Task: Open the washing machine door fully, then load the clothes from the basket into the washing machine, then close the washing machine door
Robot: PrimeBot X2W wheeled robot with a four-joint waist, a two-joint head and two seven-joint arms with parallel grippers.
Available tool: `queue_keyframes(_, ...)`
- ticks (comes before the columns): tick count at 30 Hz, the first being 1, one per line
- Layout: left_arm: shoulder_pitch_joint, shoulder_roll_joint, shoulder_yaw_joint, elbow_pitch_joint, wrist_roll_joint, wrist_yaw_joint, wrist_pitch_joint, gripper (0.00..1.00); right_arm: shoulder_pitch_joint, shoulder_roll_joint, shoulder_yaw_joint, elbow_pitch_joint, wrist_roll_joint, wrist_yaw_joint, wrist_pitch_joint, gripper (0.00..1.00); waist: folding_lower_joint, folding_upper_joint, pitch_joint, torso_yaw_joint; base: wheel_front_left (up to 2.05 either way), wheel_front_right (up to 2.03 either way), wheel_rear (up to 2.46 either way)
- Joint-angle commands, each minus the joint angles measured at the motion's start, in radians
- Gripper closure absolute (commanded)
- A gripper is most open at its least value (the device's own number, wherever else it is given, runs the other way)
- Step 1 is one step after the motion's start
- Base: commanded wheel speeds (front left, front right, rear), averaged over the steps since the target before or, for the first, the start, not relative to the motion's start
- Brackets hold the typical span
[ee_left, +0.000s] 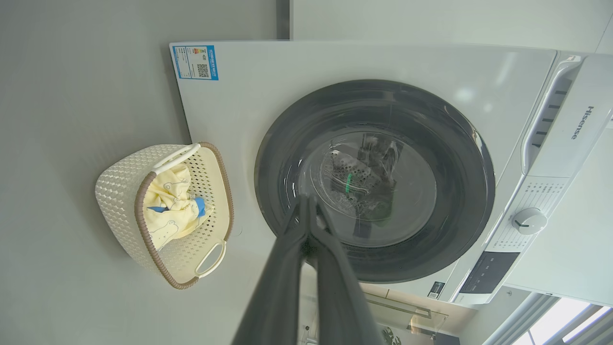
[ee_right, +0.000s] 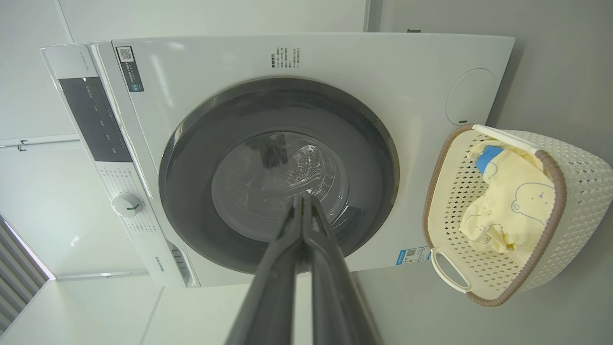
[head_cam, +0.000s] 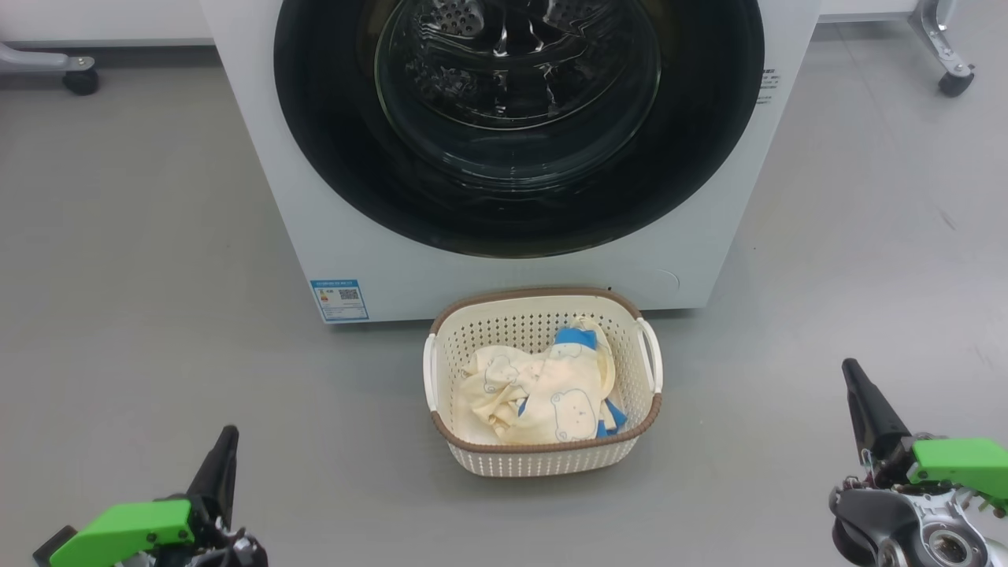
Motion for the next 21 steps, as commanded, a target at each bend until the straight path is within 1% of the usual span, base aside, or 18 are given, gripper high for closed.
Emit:
queue_keyframes(1, -0.031, 0.01, 0.035, -0.029, 0.01, -0.007, 0.004, 1.0, -0.056, -0.017, 0.016, -0.031, 0.007, -0.003, 0.005, 1.0, 0.0, 0.0, 0.0, 0.0, 0.0, 0.0, 0.0)
queue_keyframes(11, -0.031, 0.01, 0.035, -0.029, 0.01, -0.007, 0.004, 1.0, -0.056, -0.017, 0.016, -0.031, 0.007, -0.003, 0.005, 1.0, 0.0, 0.0, 0.0, 0.0, 0.0, 0.0, 0.0)
queue_keyframes(12, 0.0, 0.0, 0.0, 0.0, 0.0, 0.0, 0.0, 0.0, 0.0, 0.0, 0.0, 0.0, 0.0, 0.0, 0.0, 0.0, 0.0, 0.0, 0.0, 0.0, 0.0, 0.0, 0.0)
queue_keyframes(16, 0.017, -0.008, -0.007, 0.045, -0.001, 0.001, -0.001, 0.0, 0.025, 0.011, 0.005, 0.043, -0.001, 0.0, -0.001, 0.0, 0.0, 0.0, 0.0, 0.0, 0.0, 0.0, 0.0)
queue_keyframes(21, 0.011, -0.007, -0.015, 0.036, 0.002, 0.001, -0.01, 0.0, 0.022, 0.009, 0.005, 0.032, -0.006, 0.0, -0.007, 0.0, 0.0, 0.0, 0.0, -0.001, 0.0, 0.0, 0.0)
